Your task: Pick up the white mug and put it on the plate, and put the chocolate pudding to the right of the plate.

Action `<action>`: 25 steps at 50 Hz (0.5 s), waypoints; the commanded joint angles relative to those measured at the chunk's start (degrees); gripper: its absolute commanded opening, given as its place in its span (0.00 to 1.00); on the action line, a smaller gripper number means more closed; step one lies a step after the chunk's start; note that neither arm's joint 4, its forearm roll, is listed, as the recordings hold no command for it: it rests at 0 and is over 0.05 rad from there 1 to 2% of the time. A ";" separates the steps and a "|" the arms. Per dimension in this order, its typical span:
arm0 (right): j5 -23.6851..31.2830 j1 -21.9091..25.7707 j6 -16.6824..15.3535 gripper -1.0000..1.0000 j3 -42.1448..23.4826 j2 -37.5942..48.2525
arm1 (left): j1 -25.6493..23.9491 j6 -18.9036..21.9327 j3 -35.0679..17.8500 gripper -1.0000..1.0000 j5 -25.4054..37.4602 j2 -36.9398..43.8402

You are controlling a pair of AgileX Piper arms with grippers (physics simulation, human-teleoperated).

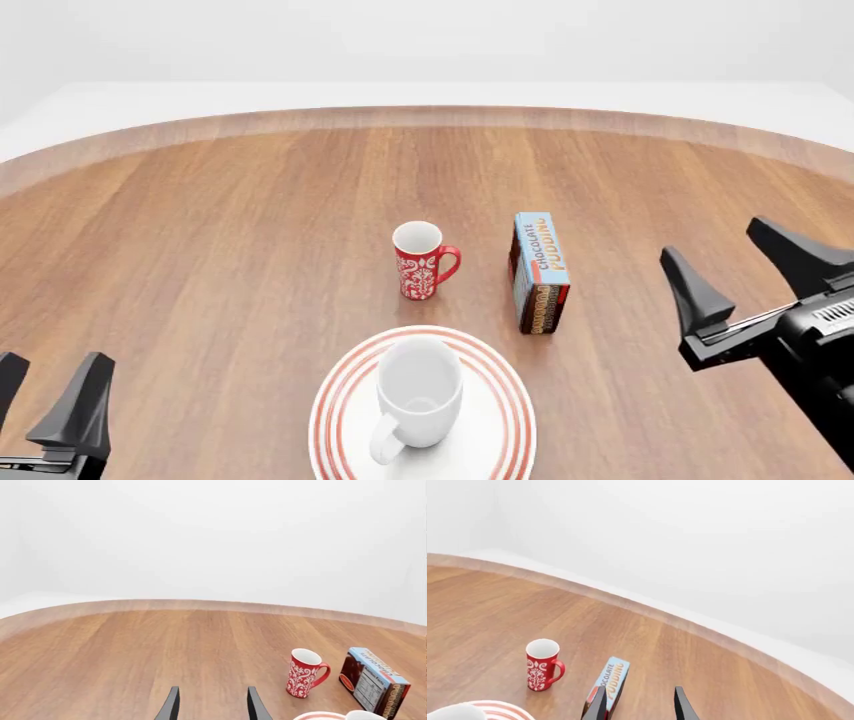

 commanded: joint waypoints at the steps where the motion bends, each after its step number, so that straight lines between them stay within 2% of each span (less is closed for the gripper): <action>1: -0.98 0.73 -0.71 1.00 -1.76 3.21 | -0.30 0.14 -0.06 1.00 0.01 0.00; 14: -0.93 0.64 -0.74 1.00 -4.29 7.20 | -0.59 0.01 -0.06 1.00 -0.15 0.00; 15: -0.12 0.64 0.76 1.00 -5.22 8.43 | -0.58 -0.03 -0.06 1.00 -0.19 0.00; 17: -0.11 0.64 0.76 1.00 -5.23 8.44 | -0.58 -0.03 -0.06 1.00 -0.19 0.00; 18: -0.78 0.64 -0.23 1.00 -5.01 8.48 | -0.59 -0.05 -0.05 1.00 -0.20 0.00; 25: -0.57 0.65 -0.29 1.00 -6.21 10.07 | -0.60 -0.05 -0.07 1.00 -0.23 0.00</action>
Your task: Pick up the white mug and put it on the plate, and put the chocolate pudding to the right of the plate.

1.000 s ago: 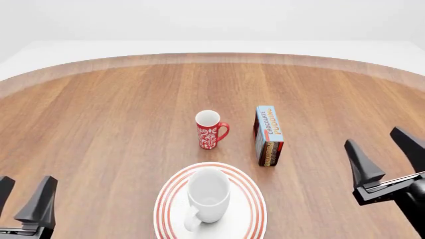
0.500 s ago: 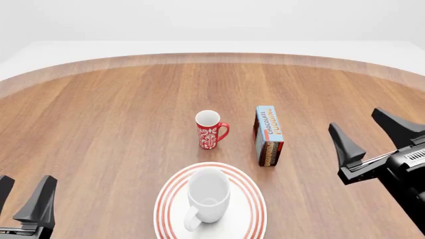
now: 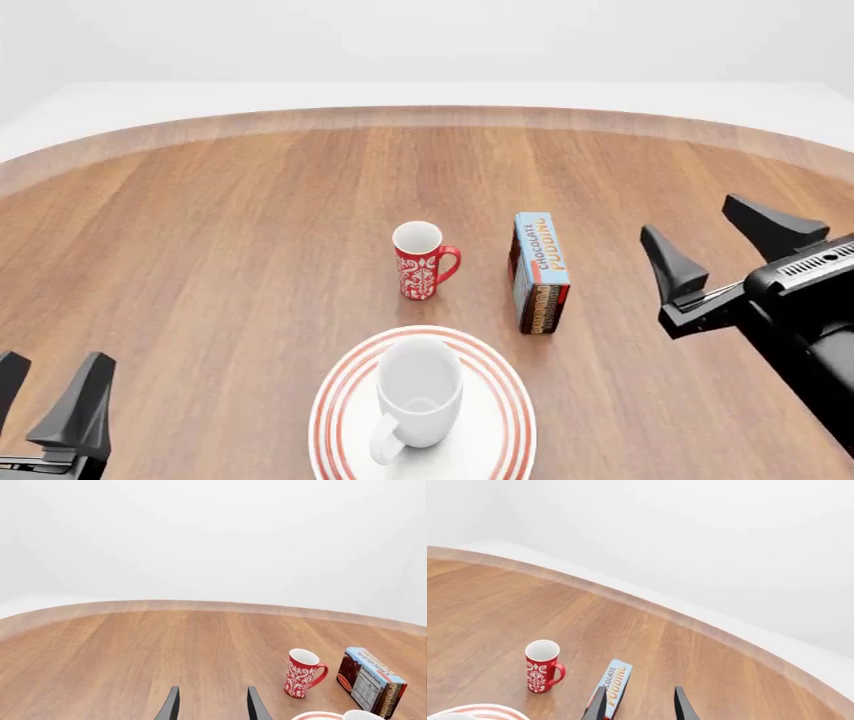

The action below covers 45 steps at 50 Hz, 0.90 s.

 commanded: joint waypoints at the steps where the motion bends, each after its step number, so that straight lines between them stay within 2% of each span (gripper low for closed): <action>1: 0.04 0.09 -0.13 1.00 -1.68 2.51 | -0.07 -0.04 -0.01 1.00 -0.08 0.00; 27: 3.37 -1.96 0.71 1.00 -7.60 10.72 | 0.11 -0.42 0.12 1.00 -0.32 0.00; 45: 4.64 -0.62 1.49 1.00 -10.90 15.19 | 0.22 -0.59 0.18 1.00 -0.40 0.00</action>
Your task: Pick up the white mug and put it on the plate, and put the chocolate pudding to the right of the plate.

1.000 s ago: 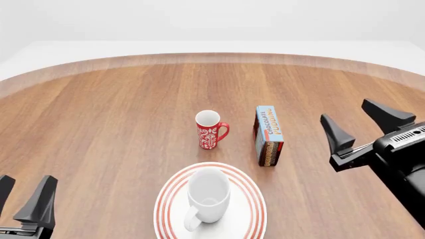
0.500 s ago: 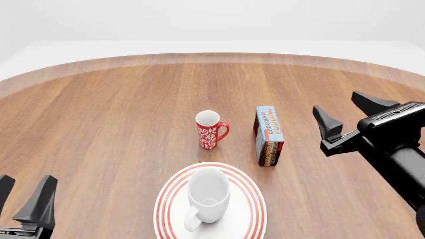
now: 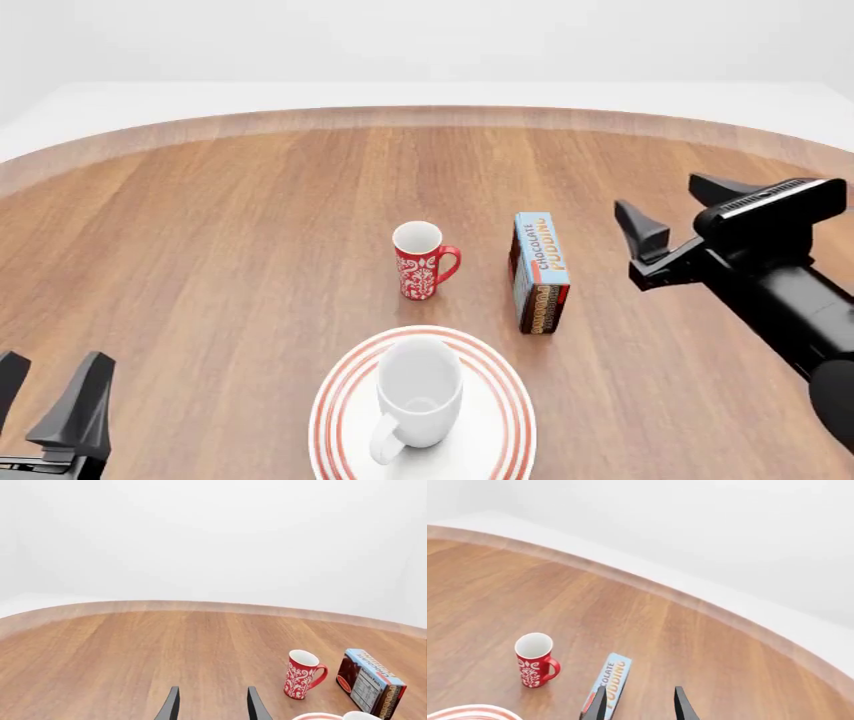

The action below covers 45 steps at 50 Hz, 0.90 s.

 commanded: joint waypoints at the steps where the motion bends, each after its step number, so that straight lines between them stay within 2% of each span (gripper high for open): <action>1: 1.14 0.70 0.76 1.00 -2.51 3.28 | 0.11 -0.16 0.04 1.00 -0.07 0.00; 37: 5.84 1.42 3.49 1.00 -11.09 12.42 | 0.65 -0.88 0.11 1.00 -0.34 0.00; 45: 7.54 1.33 5.29 1.00 -13.47 14.62 | 0.82 -0.90 0.13 1.00 -0.40 0.00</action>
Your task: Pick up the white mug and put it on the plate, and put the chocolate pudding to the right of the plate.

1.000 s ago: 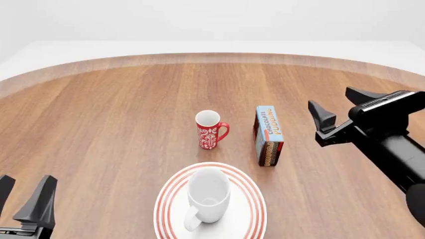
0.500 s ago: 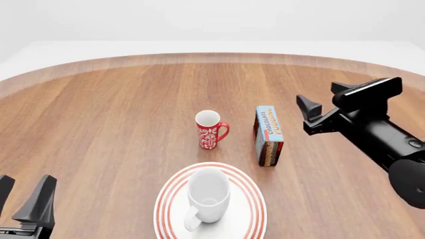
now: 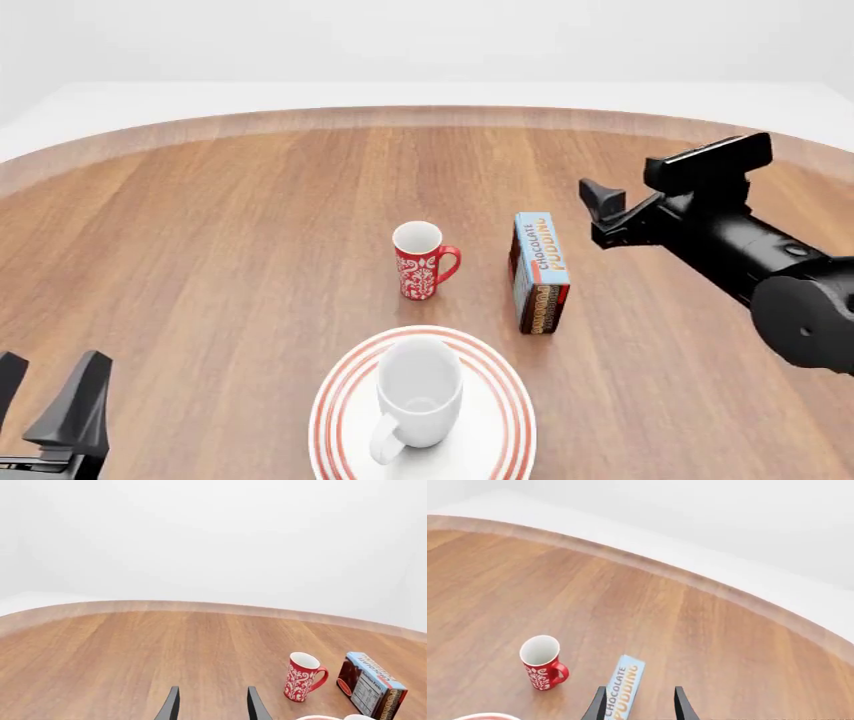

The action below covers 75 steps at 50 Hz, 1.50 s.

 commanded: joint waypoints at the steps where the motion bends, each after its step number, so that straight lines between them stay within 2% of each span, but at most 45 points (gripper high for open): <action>1: 1.98 0.14 1.71 1.00 -2.89 2.85 | 0.20 -0.09 0.01 1.00 -0.07 0.00; 5: 2.69 0.33 2.28 1.00 -3.93 3.93 | 0.16 -0.12 0.02 1.00 -0.07 0.00; 14: 5.61 0.39 6.47 1.00 -7.78 7.33 | 0.16 -0.27 0.03 1.00 -0.10 0.00; 22: 6.52 0.44 7.71 1.00 -9.19 8.22 | 0.14 -0.32 0.05 1.00 -0.11 0.00; 25: 7.73 0.61 10.45 1.00 -10.42 9.79 | 0.15 -0.37 0.07 1.00 -0.13 0.00; 51: 7.55 -2.03 15.12 1.00 -12.73 14.06 | 0.23 -0.49 0.08 1.00 -0.07 0.00; 67: 7.64 -2.58 16.81 1.00 -14.19 16.83 | 0.48 -0.55 0.12 1.00 0.01 0.00; 75: 7.71 -2.53 16.49 1.00 -14.77 17.94 | 0.53 -0.64 0.16 1.00 -0.05 0.00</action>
